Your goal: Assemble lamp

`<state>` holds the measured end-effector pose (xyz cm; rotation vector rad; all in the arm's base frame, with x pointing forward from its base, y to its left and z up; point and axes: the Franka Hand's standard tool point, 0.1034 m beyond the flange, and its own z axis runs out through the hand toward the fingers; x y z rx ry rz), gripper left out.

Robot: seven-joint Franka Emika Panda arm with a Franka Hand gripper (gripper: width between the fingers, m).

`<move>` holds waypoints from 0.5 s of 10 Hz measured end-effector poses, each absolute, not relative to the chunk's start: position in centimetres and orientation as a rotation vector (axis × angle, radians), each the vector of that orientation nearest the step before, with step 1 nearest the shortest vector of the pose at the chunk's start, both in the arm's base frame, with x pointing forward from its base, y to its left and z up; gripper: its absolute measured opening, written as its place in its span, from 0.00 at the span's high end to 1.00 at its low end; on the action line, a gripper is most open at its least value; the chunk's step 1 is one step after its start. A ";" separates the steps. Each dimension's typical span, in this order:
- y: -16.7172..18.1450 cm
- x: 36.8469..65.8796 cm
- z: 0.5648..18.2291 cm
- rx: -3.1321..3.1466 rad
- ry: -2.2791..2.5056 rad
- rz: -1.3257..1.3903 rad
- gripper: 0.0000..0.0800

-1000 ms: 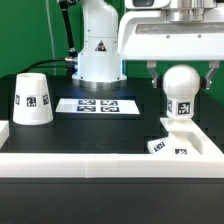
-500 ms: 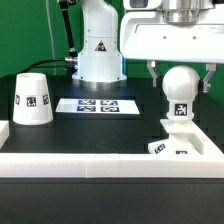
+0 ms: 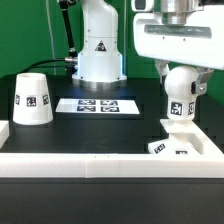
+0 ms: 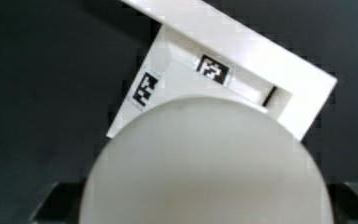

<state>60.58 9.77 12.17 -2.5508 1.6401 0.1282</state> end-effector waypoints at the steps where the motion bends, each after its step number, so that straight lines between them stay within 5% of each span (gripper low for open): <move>1: 9.8 60.7 12.2 -2.462 1.753 0.150 0.28; 5: 9.8 61.1 12.2 -2.266 1.988 0.175 0.28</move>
Offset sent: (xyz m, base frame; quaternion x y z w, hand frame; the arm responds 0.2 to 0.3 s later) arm 0.0123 -0.0032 -0.0003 0.0127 0.0032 0.1499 0.9886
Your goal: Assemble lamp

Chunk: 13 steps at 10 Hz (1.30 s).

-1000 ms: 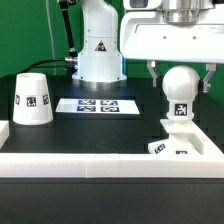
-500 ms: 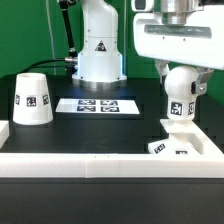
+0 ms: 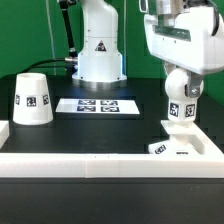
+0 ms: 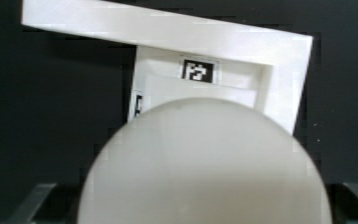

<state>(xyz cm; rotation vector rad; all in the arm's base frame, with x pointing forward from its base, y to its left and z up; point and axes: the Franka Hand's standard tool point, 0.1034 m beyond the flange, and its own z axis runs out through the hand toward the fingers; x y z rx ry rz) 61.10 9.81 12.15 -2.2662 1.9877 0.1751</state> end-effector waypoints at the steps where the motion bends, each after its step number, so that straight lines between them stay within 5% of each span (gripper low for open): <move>1: 9.9 61.1 12.1 -2.249 2.009 0.178 0.28; 2: 9.9 61.1 12.1 -2.286 1.964 0.170 0.15; 13: 10.2 61.2 11.8 -2.898 0.726 0.006 0.13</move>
Offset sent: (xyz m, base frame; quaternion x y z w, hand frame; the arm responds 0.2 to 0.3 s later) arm -0.0084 0.0029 -0.0060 0.0307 0.0208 -0.1282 0.9911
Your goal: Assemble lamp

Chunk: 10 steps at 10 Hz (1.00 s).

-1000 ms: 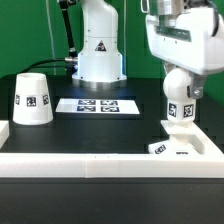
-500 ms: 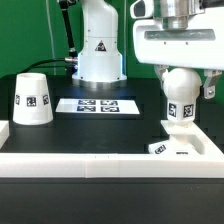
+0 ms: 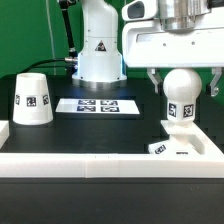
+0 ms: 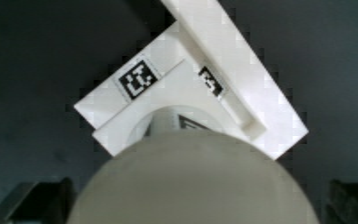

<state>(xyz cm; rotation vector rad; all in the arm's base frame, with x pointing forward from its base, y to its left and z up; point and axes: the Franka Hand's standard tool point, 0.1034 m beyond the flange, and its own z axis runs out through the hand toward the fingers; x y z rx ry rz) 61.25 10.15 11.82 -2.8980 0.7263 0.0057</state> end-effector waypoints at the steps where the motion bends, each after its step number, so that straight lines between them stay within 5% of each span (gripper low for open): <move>1: 10.1 61.5 12.0 -2.931 0.578 -0.031 0.13; 10: 10.0 61.7 12.1 -3.021 -0.347 -0.179 0.13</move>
Offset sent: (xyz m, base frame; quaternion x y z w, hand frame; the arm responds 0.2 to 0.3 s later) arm -0.0102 -0.0042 0.0019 -0.0125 0.0254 -0.2534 0.9669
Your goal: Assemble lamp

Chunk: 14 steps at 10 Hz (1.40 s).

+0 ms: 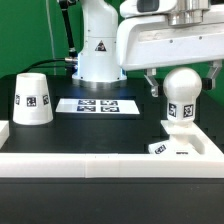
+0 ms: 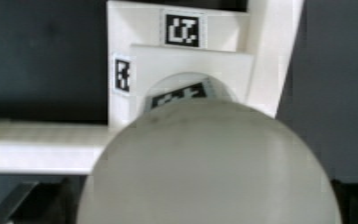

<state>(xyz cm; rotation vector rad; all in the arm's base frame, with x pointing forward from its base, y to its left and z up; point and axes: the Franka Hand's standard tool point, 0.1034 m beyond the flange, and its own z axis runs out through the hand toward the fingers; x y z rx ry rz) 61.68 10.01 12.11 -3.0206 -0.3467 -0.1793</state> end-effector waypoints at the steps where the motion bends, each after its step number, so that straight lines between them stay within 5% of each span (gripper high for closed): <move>1: 10.2 61.7 12.1 -3.017 -0.470 -0.201 0.13; 7: 9.2 61.7 12.0 -2.739 -1.512 -0.200 0.13; 13: 8.9 62.0 11.9 -2.504 -2.016 -0.177 0.13; 14: 8.6 61.9 11.8 -2.511 -2.007 -0.172 0.28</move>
Offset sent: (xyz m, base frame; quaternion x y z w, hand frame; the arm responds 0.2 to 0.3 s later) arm 0.0005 0.0127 0.0012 0.0400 0.0036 -0.2177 0.9752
